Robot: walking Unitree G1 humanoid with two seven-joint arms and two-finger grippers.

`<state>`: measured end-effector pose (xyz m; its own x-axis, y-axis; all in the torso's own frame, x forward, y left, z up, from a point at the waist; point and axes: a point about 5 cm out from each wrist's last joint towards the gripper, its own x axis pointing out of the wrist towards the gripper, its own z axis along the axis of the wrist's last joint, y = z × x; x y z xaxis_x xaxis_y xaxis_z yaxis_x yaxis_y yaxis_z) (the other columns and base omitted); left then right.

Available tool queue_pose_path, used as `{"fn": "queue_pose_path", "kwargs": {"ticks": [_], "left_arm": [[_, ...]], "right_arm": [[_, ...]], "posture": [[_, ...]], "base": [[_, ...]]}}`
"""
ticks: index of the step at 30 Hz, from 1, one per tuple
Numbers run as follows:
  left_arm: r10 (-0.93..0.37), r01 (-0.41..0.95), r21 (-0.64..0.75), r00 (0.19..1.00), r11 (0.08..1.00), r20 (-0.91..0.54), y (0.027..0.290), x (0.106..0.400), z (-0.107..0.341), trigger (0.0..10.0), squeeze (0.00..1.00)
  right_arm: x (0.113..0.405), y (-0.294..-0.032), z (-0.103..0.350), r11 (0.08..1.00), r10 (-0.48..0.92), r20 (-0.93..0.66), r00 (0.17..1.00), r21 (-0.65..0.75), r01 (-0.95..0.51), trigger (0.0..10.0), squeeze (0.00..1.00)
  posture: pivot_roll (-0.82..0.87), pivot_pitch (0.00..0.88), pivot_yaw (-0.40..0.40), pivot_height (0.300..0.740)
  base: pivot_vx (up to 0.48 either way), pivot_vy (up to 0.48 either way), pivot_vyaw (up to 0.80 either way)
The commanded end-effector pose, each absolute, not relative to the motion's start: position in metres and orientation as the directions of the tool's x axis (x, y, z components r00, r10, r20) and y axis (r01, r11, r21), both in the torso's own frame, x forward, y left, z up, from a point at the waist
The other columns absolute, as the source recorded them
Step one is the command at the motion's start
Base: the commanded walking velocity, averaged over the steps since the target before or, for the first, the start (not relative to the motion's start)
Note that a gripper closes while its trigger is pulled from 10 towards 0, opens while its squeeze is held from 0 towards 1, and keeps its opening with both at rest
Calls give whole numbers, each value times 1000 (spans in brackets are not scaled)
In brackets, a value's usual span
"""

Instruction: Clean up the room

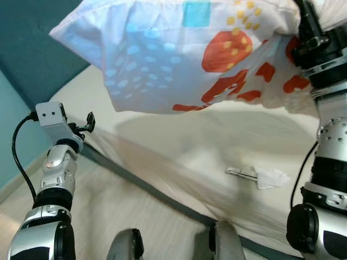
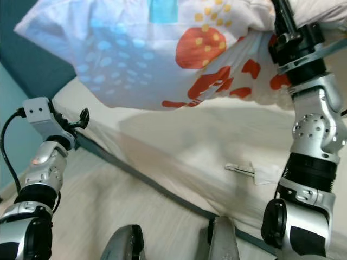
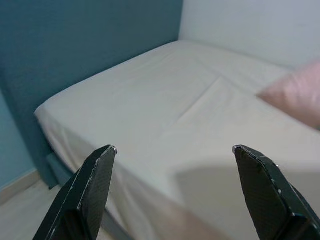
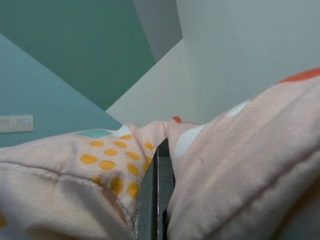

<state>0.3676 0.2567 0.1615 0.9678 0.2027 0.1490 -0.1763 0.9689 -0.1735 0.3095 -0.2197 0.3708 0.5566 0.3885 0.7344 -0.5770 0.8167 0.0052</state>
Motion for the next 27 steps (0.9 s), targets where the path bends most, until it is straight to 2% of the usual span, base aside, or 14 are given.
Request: {"fn": "queue_pose_path", "kwargs": {"ticks": [1,6,12,16,17,27], "left_arm": [[201,-173,-181,968,968,148,251,370,160,10000,0],[195,-174,-181,975,968,109,247,367,147,10000,0],[180,-169,-167,982,971,54,243,358,125,10000,0],[176,-165,-163,983,973,49,241,358,122,10000,0],[170,-163,-155,985,974,33,239,357,118,10000,0],[171,-169,-130,985,977,6,238,353,109,10000,0]], "right_arm": [[307,-205,370,790,433,720,542,-14,-614,0,0],[313,-192,349,780,456,666,591,20,-625,0,0],[311,-170,325,725,493,630,601,86,-684,0,0],[310,-165,321,715,503,619,603,94,-693,0,0],[309,-157,311,698,523,594,612,114,-707,0,0],[310,-139,283,679,563,515,646,157,-717,0,0]], "posture": [[-75,8,39,610],[-75,0,40,625],[-73,0,43,650],[-73,0,43,655],[-72,0,42,665],[-74,0,40,705]], "base": [[0,0,0],[0,0,0],[0,0,0],[0,0,0],[0,0,0],[0,0,0]]}}
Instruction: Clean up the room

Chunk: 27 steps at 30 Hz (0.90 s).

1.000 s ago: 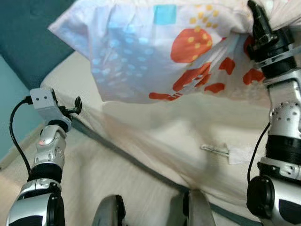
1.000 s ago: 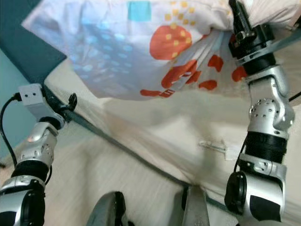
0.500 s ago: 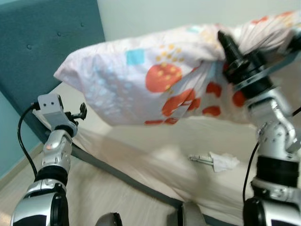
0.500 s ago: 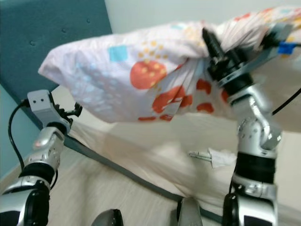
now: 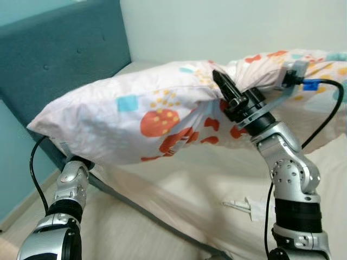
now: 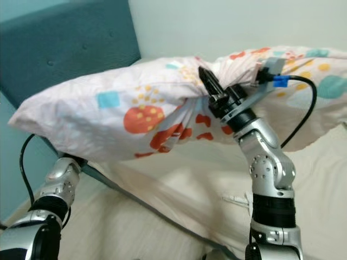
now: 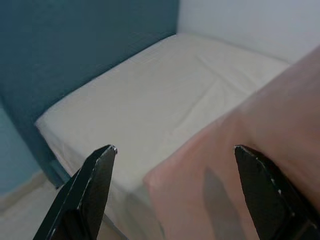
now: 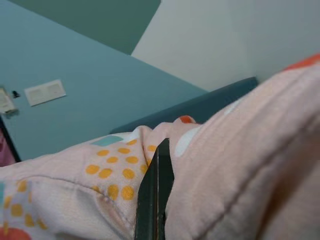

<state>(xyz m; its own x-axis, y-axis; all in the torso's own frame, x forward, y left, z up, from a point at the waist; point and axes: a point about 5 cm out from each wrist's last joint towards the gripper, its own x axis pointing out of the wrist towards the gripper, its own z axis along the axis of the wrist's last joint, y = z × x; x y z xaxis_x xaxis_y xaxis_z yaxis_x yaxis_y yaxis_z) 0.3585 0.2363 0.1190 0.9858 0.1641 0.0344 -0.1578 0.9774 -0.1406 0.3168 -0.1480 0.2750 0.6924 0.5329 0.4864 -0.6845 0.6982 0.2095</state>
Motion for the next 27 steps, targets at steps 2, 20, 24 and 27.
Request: {"fn": "queue_pose_path", "kwargs": {"ticks": [2,20,24,27], "left_arm": [[176,-174,-131,984,976,2,239,352,107,10000,0],[354,-360,6,913,933,-202,269,314,56,10000,0],[394,-399,40,878,916,-272,274,299,38,10000,0],[411,-421,34,857,906,-310,275,289,27,10000,0]], "right_arm": [[311,-138,277,685,568,491,661,163,-710,0,0],[311,-135,182,770,572,167,803,228,-596,0,0],[314,-140,164,874,475,70,877,80,-480,10000,0],[310,-142,151,825,541,29,840,176,-537,10000,0]], "posture": [[-74,0,38,710],[-84,0,28,740],[-84,0,25,740],[-86,0,22,740]], "base": [[0,0,0],[0,0,0],[0,0,0],[0,0,0]]}}
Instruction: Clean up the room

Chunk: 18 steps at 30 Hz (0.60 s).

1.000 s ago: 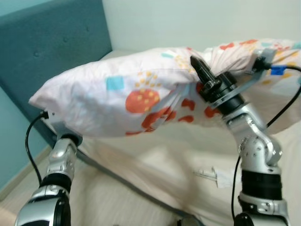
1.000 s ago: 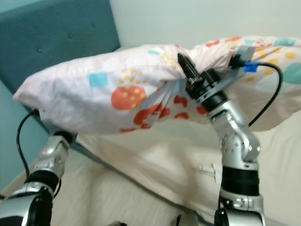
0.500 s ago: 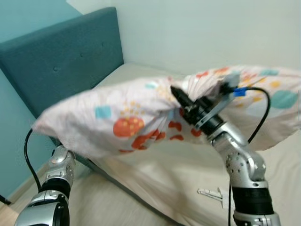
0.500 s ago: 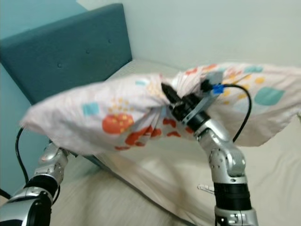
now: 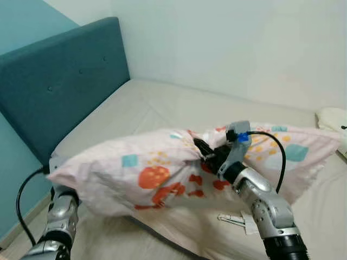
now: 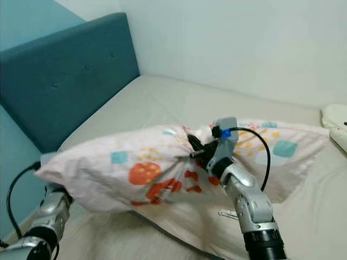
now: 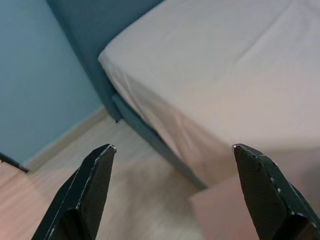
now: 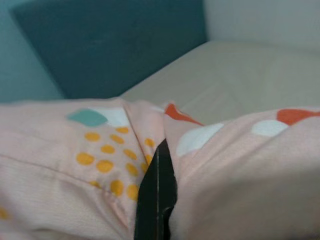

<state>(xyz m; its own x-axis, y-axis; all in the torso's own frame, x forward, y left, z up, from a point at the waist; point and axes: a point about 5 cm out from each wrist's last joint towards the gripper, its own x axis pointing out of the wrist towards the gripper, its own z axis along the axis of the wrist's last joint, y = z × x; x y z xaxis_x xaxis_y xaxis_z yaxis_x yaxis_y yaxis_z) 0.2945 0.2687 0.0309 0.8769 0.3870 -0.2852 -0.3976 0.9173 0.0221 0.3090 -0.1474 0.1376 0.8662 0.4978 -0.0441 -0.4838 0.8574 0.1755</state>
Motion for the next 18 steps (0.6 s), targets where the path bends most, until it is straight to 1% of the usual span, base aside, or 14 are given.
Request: {"fn": "queue_pose_path", "kwargs": {"ticks": [1,2,3,6,10,15,18], "left_arm": [[413,-425,33,853,904,-319,275,286,24,10000,0],[412,-425,33,852,905,-321,274,284,22,10000,0],[411,-423,35,854,905,-319,273,284,21,10000,0],[412,-423,35,854,905,-318,272,284,21,10000,0],[407,-418,33,859,908,-310,268,286,22,10000,0],[396,-409,15,874,912,-282,265,292,27,10000,0],[393,-407,8,878,913,-274,264,293,29,10000,0]], "right_arm": [[308,-143,150,808,551,50,833,218,-547,10000,0],[306,-143,150,798,561,61,825,224,-559,10000,0],[304,-141,155,791,574,92,814,197,-580,10000,0],[304,-140,158,784,581,104,807,195,-589,10000,0],[302,-137,173,745,631,158,759,146,-650,10000,0],[304,-139,179,736,666,132,734,43,-675,10000,0],[305,-139,181,737,669,124,733,20,-676,10000,0]], "posture": [[-83,0,19,740],[-81,0,18,740],[-82,0,18,740],[-82,0,18,740],[-84,0,16,740],[-88,0,14,740],[-89,0,12,740]], "base": [[0,0,669],[0,0,788],[0,0,788],[0,0,788],[0,0,784],[0,0,781],[0,0,781]]}}
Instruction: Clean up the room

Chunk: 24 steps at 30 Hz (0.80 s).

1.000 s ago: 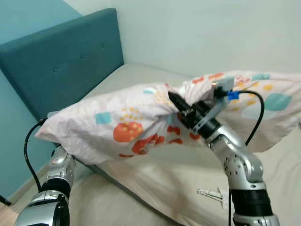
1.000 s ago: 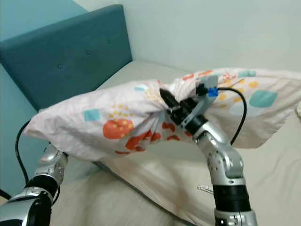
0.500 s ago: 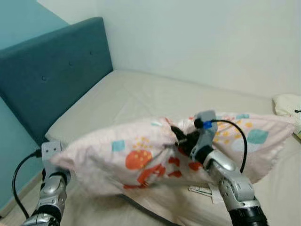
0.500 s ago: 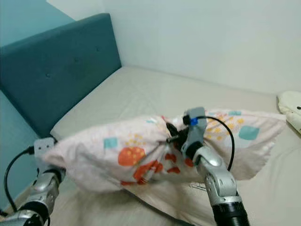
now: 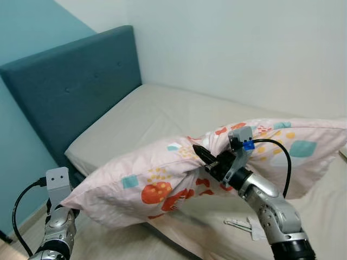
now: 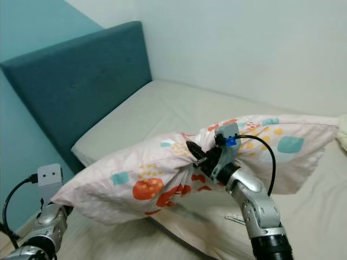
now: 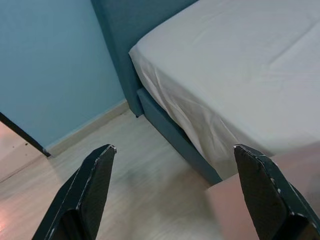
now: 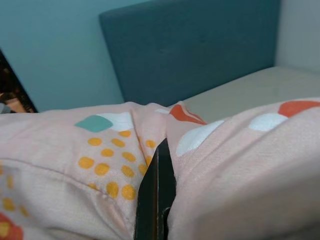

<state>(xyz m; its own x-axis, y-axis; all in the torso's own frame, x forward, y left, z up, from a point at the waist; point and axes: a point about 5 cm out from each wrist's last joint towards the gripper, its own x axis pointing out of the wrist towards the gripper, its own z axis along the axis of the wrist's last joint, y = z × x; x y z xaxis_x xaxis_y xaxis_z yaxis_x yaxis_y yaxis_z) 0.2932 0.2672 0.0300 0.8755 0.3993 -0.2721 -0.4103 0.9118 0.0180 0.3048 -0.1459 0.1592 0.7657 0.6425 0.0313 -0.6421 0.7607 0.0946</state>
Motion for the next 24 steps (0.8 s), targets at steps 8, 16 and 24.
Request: {"fn": "queue_pose_path", "kwargs": {"ticks": [8,16,24], "left_arm": [[382,-403,-29,887,915,-260,264,297,33,10000,0],[361,-401,-62,875,914,-323,256,298,27,10000,0],[303,-335,-58,903,940,-304,244,302,27,10000,0]], "right_arm": [[309,-139,184,733,675,122,728,2,-680,10000,0],[309,-131,179,726,680,123,723,26,-687,10000,0],[307,-130,179,725,677,142,722,41,-688,10000,0]], "posture": [[-85,0,10,740],[-79,0,10,740],[-82,0,18,740]], "base": [[0,0,781],[0,297,781],[0,0,781]]}}
